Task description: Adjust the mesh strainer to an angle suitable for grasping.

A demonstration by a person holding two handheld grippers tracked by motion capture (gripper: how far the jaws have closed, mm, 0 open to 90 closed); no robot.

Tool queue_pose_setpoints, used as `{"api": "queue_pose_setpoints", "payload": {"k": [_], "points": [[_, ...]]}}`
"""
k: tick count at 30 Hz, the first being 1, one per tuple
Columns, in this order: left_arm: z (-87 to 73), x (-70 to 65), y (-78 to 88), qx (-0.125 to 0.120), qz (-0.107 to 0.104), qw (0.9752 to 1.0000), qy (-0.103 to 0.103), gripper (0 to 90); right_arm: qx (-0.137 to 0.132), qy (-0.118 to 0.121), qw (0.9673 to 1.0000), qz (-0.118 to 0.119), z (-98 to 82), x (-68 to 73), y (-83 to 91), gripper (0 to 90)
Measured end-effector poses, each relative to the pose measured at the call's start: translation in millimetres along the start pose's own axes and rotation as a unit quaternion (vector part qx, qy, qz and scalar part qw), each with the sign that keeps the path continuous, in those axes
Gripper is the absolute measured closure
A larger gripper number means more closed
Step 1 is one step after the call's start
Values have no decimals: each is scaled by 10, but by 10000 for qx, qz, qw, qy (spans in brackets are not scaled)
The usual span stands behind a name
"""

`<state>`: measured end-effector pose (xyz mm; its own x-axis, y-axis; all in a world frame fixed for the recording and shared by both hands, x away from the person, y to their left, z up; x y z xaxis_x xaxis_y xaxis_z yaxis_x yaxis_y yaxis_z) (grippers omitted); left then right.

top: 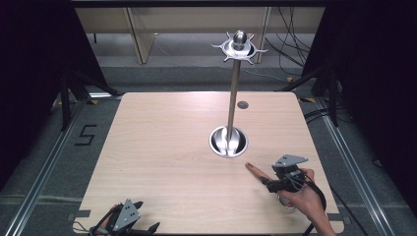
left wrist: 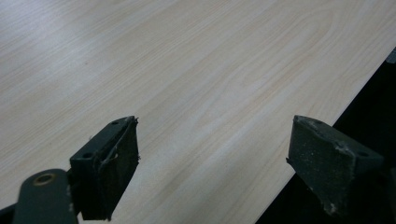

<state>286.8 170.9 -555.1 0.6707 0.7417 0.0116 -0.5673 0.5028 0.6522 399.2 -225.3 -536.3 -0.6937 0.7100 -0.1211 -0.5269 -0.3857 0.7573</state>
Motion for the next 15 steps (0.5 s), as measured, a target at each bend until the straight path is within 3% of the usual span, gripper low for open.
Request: {"api": "queue_pose_setpoints", "payload": {"k": [3, 5, 6, 7, 8, 12, 13, 15], "points": [[2, 2, 1, 1, 1, 10000, -22, 157, 155, -29, 9999, 46, 2, -6, -46, 382], [-2, 0, 1, 9, 0, 10000, -6, 157, 238, 101, 9997, 50, -5, -21, -76, 389], [0, 3, 1, 8, 2, 10000, -17, 157, 369, -32, 9992, 132, -22, 10, -82, 396], [1, 3, 1, 1, 5, 10000, -19, 157, 209, -51, 9998, 44, -10, 8, -143, 398], [2, 1, 1, 0, 1, 10000, -14, 156, 398, 4, 9991, 131, -34, 5, -125, 402], [2, 3, 4, 9, -7, 10000, -43, 157, 535, -9, 9983, 249, -42, 21, -150, 414], [13, -1, -8, -74, -13, 10000, -24, 156, 466, 6, 9987, 226, -31, 20, -175, 418], [-13, -16, 5, 38, -3, 9999, 101, 156, 519, 65, 9982, 284, -35, 23, -179, 425]]}}
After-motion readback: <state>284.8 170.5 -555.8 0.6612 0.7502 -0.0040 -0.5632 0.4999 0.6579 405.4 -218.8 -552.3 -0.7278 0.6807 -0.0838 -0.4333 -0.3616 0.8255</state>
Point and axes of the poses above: each handheld gripper's, and its own axes: y roughly backward along the jaws, z roughly out of its top, x roughly to its left, the point moved 9 cm from there along -y, roughly forward along the jaws, and after that the axes turned 7 degrees about y, right-handed, at the moved point
